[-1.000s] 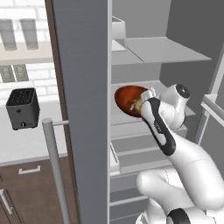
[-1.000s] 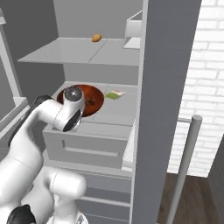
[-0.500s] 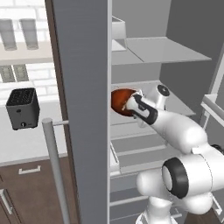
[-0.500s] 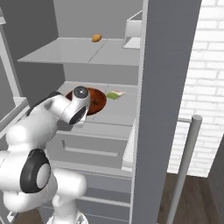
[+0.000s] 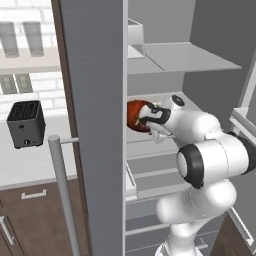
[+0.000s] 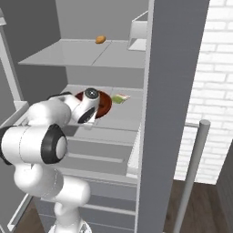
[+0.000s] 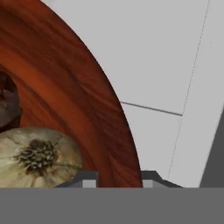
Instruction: Pick the chicken drumstick and onion from their plates and place them in the bowl. Then put the bowl in the fridge.
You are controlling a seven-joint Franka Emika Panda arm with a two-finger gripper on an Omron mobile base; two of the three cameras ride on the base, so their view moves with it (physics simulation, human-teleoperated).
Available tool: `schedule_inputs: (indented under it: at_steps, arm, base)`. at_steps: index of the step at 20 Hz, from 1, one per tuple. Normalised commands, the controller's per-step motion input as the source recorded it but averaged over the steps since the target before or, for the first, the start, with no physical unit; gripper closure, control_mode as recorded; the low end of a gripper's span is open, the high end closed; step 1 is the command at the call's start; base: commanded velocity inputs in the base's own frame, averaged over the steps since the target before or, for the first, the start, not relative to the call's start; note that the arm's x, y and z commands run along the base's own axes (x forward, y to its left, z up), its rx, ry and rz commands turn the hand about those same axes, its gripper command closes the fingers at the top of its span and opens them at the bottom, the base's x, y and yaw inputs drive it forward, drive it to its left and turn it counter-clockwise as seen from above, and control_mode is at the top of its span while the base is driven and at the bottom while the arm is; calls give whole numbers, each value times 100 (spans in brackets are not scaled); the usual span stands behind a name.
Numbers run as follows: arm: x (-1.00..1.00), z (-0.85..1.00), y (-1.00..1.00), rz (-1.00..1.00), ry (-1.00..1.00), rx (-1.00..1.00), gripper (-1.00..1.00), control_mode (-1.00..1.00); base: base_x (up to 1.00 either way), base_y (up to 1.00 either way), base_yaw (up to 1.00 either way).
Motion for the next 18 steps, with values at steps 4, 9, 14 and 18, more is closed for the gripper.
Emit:
schedule_inputs:
  at_steps: [4,9,14,18]
  arm:
    - [34,-31,2,4,7,0,100,-100]
    - [10,-11,17,2,2,0,-100,-100]
    - [0,2,10,0,-15,-1,-100,-100]
    - [-9,23,3,0,-11,0,-100,-100]
  base:
    - [0,0,0]
    - [0,0,0]
    - [0,0,0]
    - [0,0,0]
